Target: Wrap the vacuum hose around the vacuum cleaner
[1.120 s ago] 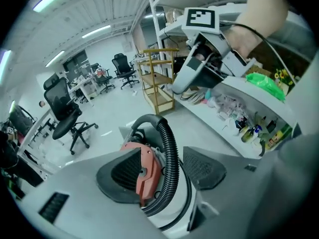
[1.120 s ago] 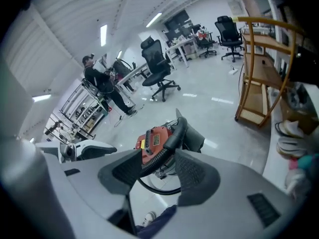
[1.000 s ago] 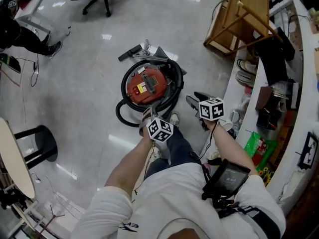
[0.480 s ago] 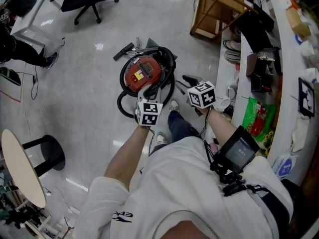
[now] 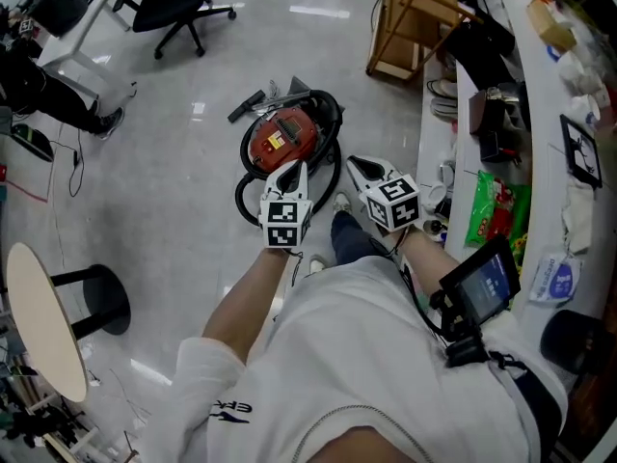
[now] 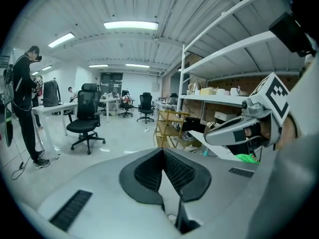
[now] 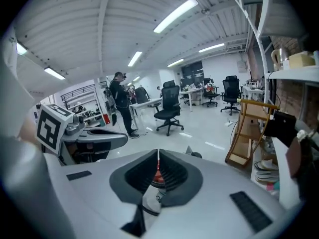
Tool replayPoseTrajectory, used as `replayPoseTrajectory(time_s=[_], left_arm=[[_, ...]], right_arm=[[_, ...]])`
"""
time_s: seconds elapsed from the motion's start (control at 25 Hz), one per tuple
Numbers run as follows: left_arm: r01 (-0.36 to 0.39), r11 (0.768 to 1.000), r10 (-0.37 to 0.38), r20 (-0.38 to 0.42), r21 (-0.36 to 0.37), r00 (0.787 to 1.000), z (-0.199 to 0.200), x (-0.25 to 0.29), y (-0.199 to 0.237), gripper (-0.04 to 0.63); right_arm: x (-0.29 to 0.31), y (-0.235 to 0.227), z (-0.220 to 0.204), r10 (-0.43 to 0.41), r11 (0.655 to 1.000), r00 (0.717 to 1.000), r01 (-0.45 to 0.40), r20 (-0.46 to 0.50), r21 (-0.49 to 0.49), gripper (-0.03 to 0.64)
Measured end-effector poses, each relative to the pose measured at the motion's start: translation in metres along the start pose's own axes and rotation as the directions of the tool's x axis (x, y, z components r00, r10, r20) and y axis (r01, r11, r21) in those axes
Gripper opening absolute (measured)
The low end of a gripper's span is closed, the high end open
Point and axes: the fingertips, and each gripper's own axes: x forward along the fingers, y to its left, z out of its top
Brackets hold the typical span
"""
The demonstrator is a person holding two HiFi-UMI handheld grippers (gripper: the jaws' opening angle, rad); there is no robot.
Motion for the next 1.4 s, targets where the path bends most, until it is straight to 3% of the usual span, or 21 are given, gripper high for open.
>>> replayPoseTrajectory(time_s=[0.32,0.52,0.84,1.4], left_arm=[[0.047,0.999,-0.047,0.056,-0.004,0.997,0.002,-0.058,-0.028,0.002],[0.036,0.999,-0.037,0.073,0.011,0.997,0.004,-0.084,-0.039,0.002],[0.002,0.999,-0.005,0.103,0.034,0.995,0.019,-0.104,-0.045,0.002],[0.013,0.996,-0.026,0.151,0.090,0.988,0.036,-0.115,-0.077,0.002]], right_arm=[[-0.060,0.057,-0.005,-0.024,0.999,0.998,0.026,0.064,-0.035,0.002],[-0.077,0.077,-0.014,0.000,0.999,0.998,0.003,0.060,-0.050,0.002],[-0.092,0.086,-0.013,0.040,0.994,0.998,-0.035,0.051,-0.100,0.002],[-0.118,0.084,-0.002,0.035,0.990,0.994,-0.020,0.108,-0.139,0.002]])
